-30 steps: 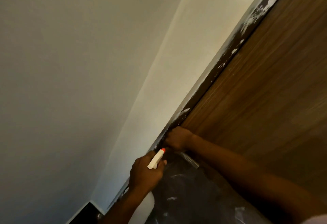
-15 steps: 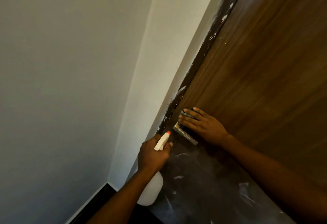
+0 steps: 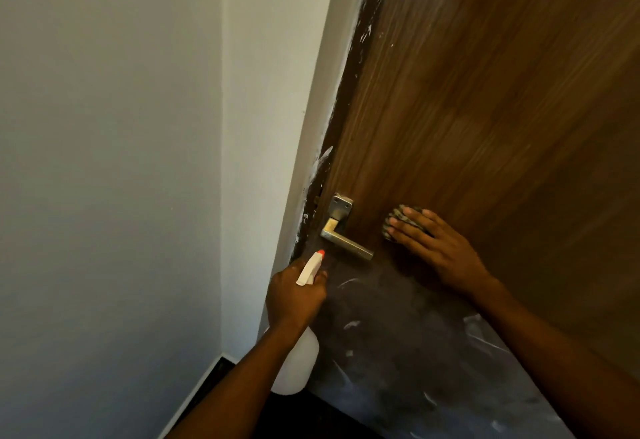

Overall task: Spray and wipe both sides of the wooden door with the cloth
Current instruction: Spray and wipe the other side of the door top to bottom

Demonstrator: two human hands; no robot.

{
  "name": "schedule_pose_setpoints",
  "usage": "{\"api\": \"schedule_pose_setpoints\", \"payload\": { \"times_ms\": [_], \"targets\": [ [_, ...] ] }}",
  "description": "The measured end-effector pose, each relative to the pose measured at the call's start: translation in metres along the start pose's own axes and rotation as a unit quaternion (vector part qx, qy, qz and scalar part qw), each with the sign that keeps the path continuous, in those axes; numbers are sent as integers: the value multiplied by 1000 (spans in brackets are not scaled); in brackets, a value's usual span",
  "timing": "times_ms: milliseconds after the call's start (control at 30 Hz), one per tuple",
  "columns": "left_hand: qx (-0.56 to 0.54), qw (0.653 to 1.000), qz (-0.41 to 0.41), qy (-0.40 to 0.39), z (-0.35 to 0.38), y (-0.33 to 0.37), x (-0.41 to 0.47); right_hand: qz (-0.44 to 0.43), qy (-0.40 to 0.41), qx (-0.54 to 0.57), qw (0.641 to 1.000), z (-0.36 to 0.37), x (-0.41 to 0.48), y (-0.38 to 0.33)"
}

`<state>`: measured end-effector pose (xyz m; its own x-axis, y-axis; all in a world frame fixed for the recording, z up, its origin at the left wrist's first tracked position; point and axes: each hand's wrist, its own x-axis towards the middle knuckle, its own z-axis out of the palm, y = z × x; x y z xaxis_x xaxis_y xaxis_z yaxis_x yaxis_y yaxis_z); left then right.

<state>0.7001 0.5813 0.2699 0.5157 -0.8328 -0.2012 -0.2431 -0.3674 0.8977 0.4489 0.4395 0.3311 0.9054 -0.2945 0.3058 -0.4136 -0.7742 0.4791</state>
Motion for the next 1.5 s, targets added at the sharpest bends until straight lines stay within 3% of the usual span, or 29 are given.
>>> {"api": "schedule_pose_setpoints", "payload": {
  "times_ms": [100,200,367,500,667,833,967,1200,1333,1500],
  "targets": [
    [-12,1000,21,0,-2,0,2,93,34,118,988,-2,17,-26],
    [-16,999,36,0,-5,-4,6,69,-19,185,980,22,52,-66],
    [-63,998,7,4,-18,-15,15,66,-116,146,980,65,130,-102],
    [-72,997,5,13,-24,-22,19,144,-144,172,964,69,169,-105],
    [-62,998,32,6,-22,-20,9,108,-74,179,975,68,121,-102],
    [-55,998,34,-6,-8,-18,-6,234,0,205,950,59,35,-105],
    [-39,998,44,0,1,-19,-12,288,-12,192,938,52,21,-104],
    [-21,997,74,11,4,-14,-8,198,-22,104,975,51,77,-123],
    [-33,997,67,13,-3,-15,-3,184,-100,43,977,57,112,-124],
    [-41,996,74,14,-20,-20,4,186,-42,93,977,53,79,-119]
  ]
}}
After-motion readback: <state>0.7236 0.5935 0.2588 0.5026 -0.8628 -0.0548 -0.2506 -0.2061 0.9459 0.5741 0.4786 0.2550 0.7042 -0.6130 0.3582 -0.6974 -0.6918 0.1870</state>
